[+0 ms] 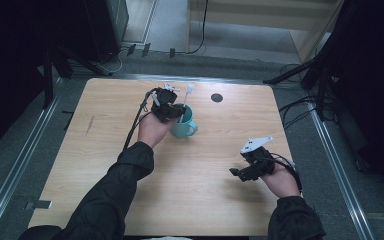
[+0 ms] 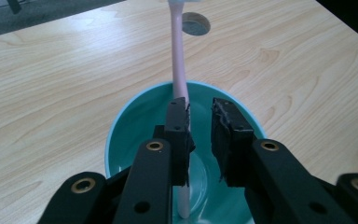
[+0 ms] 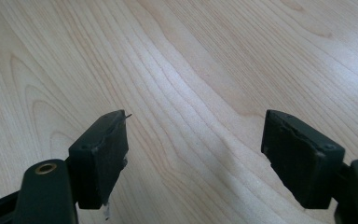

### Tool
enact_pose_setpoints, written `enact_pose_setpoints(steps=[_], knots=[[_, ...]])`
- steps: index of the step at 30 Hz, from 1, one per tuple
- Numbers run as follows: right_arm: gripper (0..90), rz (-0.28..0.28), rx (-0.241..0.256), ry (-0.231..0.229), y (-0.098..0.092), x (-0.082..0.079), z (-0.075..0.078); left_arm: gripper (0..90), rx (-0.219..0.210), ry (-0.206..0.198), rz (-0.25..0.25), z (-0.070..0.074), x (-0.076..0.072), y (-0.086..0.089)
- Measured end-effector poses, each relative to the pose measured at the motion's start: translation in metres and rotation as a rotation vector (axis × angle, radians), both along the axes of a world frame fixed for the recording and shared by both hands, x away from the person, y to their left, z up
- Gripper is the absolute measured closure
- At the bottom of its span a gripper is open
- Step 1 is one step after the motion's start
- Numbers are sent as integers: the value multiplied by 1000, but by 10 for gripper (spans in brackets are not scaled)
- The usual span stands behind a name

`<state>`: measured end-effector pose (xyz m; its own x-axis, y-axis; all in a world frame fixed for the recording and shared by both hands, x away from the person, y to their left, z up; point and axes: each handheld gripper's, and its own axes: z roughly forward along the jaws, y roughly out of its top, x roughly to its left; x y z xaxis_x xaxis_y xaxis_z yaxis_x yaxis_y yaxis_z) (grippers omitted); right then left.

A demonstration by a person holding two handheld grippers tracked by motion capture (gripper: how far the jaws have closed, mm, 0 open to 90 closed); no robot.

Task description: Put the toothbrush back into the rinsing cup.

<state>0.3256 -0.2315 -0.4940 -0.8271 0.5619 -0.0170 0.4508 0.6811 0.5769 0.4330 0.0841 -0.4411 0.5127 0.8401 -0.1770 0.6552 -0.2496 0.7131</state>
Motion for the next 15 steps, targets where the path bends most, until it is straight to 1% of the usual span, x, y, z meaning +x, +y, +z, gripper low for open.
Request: enact_pose_setpoints(steps=[1,2,5,10,12,13,15], knots=[[226,-1,0,1,0,0,0,727,-18,8,-4,3,-1,1],[226,0,1,2,0,0,0,703,-23,11,-11,6,-3,1],[226,1,1,3,0,0,0,644,-14,34,-25,13,-6,1],[225,15,-2,9,0,2,-2,573,-12,56,-56,23,-11,7],[225,12,-4,12,0,2,-3,548,-14,57,-67,27,-13,11],[225,11,-3,14,0,3,-3,537,-24,63,-72,30,-15,13],[225,12,1,15,-1,4,-3,522,-15,59,-84,34,-18,17]])
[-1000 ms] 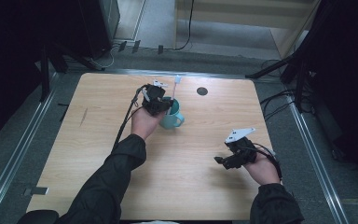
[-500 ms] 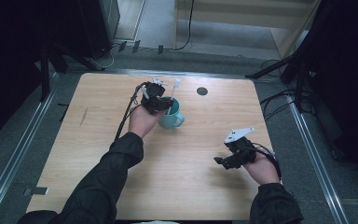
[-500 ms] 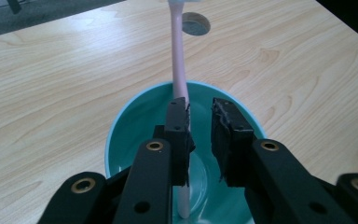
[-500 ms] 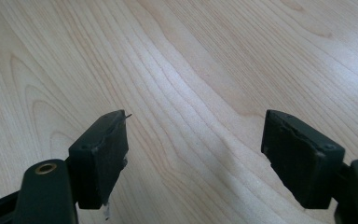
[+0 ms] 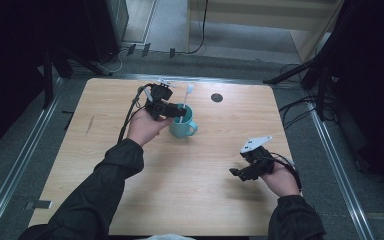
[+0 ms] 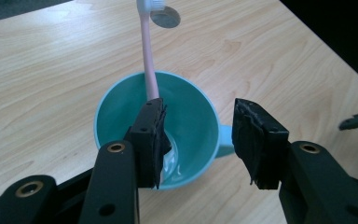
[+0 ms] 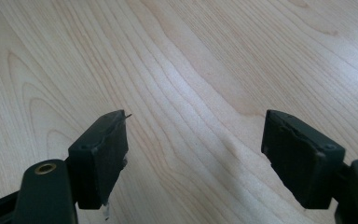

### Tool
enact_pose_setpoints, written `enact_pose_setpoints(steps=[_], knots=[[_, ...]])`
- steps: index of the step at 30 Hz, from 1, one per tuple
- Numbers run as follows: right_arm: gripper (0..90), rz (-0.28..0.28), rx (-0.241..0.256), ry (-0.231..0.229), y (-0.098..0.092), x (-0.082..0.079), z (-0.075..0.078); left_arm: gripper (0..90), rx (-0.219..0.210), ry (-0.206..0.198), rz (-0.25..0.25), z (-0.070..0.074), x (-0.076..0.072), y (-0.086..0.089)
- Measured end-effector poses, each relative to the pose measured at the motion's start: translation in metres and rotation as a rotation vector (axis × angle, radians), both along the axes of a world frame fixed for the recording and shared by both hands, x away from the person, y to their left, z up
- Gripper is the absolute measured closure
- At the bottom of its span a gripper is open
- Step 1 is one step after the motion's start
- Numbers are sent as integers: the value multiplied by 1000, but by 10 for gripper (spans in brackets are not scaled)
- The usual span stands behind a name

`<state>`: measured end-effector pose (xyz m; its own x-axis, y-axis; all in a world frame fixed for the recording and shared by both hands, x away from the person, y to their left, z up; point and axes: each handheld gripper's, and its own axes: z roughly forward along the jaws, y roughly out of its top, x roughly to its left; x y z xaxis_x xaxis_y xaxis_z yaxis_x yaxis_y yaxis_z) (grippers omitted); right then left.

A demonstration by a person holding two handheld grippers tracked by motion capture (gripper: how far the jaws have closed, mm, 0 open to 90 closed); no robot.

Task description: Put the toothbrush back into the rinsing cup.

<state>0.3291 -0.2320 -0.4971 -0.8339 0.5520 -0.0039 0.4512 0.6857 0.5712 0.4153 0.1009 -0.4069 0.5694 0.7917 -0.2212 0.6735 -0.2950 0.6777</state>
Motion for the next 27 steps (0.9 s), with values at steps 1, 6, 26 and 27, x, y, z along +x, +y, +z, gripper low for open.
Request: enact_pose_setpoints(steps=[1,6,26,27], knots=[[225,1,1,-2,0,0,0,513,11,-7,-6,2,-2,2],[225,2,-6,-1,0,0,0,476,39,4,-21,4,-12,11],[220,-16,-3,0,1,-6,1,402,61,45,-57,-11,-53,53],[220,-16,-5,1,2,-6,0,401,53,47,-57,-13,-55,56]])
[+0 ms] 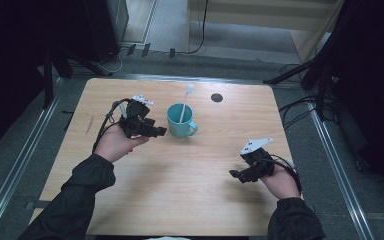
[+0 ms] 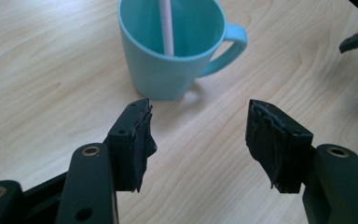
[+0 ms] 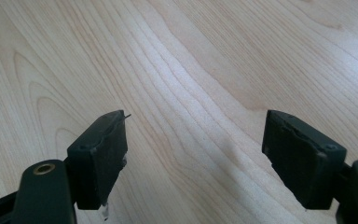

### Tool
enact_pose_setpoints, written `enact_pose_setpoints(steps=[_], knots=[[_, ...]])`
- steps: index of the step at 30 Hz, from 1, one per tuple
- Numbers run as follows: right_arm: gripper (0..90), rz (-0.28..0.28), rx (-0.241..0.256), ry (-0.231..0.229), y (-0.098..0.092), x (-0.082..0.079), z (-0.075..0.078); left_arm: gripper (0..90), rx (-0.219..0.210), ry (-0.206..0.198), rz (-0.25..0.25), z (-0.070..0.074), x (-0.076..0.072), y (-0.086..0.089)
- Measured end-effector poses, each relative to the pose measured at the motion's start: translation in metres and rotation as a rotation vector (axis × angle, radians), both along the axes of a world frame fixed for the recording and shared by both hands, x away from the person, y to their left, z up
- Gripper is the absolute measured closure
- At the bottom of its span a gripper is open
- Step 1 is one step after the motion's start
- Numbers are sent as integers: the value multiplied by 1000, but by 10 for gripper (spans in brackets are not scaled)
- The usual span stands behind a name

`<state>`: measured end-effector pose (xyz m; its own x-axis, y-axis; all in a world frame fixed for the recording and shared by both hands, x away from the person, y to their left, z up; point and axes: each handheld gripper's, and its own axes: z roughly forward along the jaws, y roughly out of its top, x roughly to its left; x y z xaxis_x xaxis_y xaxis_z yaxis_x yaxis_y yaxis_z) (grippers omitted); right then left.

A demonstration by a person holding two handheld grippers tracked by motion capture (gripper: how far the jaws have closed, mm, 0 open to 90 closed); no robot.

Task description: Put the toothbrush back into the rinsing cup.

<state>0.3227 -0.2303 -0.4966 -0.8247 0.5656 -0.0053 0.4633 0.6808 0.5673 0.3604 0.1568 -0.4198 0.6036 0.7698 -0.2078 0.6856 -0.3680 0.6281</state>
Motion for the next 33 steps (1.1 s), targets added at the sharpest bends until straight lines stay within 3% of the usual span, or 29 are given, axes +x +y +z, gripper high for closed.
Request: enact_pose_setpoints(steps=[5,14,21,24,33], knots=[[220,3,-5,6,2,0,-1,397,-27,11,11,-12,-12,15],[220,1,3,3,5,1,0,396,1,18,42,-30,-28,38],[220,2,4,-3,2,1,1,388,-9,22,72,-40,-35,59],[219,5,2,-3,3,1,1,385,-47,29,97,-44,-38,69],[217,-4,-7,1,1,0,-1,382,-58,45,118,-54,-40,85]])
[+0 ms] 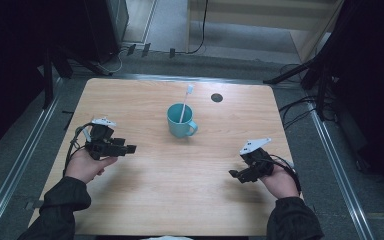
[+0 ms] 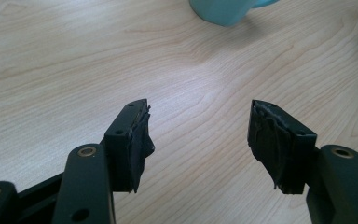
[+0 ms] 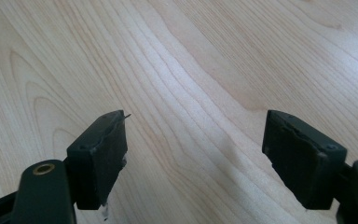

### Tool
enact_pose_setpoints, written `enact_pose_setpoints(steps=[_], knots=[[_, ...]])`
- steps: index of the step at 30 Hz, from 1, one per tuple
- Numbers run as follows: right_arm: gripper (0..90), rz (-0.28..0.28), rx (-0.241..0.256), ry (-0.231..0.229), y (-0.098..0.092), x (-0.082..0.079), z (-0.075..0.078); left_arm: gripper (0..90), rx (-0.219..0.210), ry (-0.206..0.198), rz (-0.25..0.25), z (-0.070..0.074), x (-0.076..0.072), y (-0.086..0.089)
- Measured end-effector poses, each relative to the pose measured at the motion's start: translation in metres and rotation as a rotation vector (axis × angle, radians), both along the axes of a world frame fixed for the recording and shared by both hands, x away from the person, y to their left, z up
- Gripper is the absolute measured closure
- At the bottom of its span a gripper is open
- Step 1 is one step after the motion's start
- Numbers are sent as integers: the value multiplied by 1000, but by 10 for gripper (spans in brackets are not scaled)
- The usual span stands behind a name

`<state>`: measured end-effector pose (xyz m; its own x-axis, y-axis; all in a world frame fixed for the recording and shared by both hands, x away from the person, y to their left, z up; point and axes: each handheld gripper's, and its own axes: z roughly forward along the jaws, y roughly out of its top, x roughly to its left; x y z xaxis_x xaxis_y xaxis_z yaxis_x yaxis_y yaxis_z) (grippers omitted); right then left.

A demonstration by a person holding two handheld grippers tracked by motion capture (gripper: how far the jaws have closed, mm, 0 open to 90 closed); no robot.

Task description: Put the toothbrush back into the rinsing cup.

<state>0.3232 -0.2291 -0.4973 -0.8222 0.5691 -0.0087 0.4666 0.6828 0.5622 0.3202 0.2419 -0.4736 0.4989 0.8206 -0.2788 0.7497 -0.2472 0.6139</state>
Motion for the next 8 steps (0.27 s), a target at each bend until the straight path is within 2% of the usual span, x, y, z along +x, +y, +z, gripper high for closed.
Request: enact_pose_setpoints(steps=[4,8], knots=[[223,10,-12,-18,-3,1,-2,380,-21,9,7,-1,2,1],[225,8,-10,-21,-4,0,-2,378,-3,9,-2,-2,2,-1]])
